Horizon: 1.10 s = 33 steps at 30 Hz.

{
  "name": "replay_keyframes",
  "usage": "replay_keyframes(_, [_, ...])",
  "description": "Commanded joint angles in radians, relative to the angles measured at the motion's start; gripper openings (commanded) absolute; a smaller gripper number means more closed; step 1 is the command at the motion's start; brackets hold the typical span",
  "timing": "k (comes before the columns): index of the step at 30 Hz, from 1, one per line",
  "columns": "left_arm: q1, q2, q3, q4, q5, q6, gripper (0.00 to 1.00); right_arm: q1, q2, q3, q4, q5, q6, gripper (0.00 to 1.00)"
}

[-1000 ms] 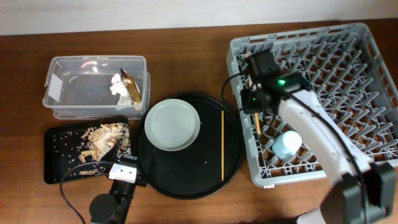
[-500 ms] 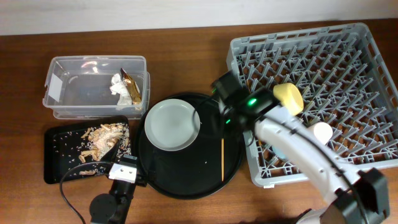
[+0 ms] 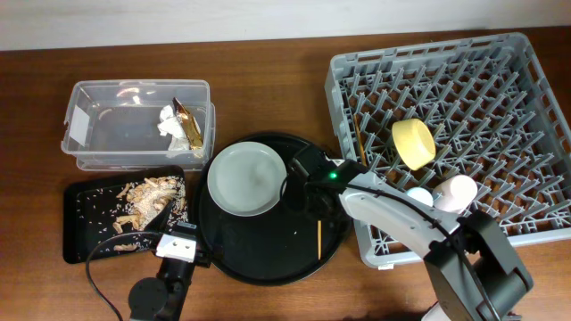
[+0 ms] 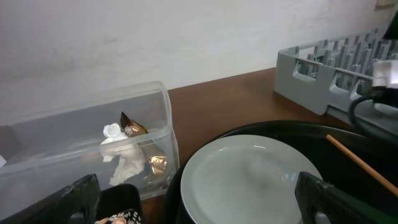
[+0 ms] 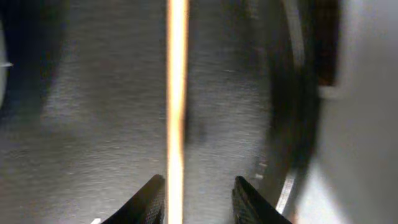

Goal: Sort waste into correct bins and load items into the dishwasher rack
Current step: 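Grasp the second chopstick with the right gripper and drop it in the rack, then reach the right gripper to the white plate on the round tray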

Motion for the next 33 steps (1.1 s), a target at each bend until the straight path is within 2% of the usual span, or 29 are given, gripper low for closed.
replay_keyframes(1, [0.005,-0.009,-0.003,-0.004,0.008,0.016,0.99,0.012,0.048,-0.01,0.011,-0.043,-0.022,0.37])
replay_keyframes(3, [0.005,-0.009,-0.003,-0.004,0.008,0.016,0.99,0.012,0.061,-0.01,0.021,-0.043,-0.021,0.35])
replay_keyframes(6, [0.005,-0.009,-0.003,-0.004,0.008,0.016,0.99,0.012,0.087,-0.01,0.024,-0.042,-0.021,0.25])
replay_keyframes(8, [0.005,-0.009,-0.003,-0.004,0.008,0.016,0.99,0.012,0.1,-0.01,0.021,-0.042,-0.013,0.21])
replay_keyframes(12, [0.005,-0.009,-0.003,-0.004,0.008,0.016,0.99,0.011,0.093,-0.004,-0.003,-0.045,-0.014,0.04])
replay_keyframes(17, [0.005,-0.009,-0.003,-0.004,0.008,0.016,0.99,-0.022,-0.023,0.129,-0.141,-0.032,-0.137,0.04])
replay_keyframes(21, [0.005,-0.009,-0.003,-0.004,0.008,0.016,0.99,-0.079,-0.134,0.262,-0.241,0.065,-0.216,0.04])
replay_keyframes(26, [0.005,-0.009,-0.003,-0.004,0.008,0.016,0.99,-0.223,-0.235,0.363,-0.231,0.116,-0.417,0.04])
replay_keyframes(29, [0.005,-0.009,-0.003,-0.004,0.008,0.016,0.99,-0.303,-0.217,0.356,-0.204,0.115,-0.546,0.04])
replay_keyframes(33, [0.005,-0.009,-0.003,-0.004,0.008,0.016,0.99,-0.336,-0.129,0.33,-0.21,0.072,-0.595,0.05])
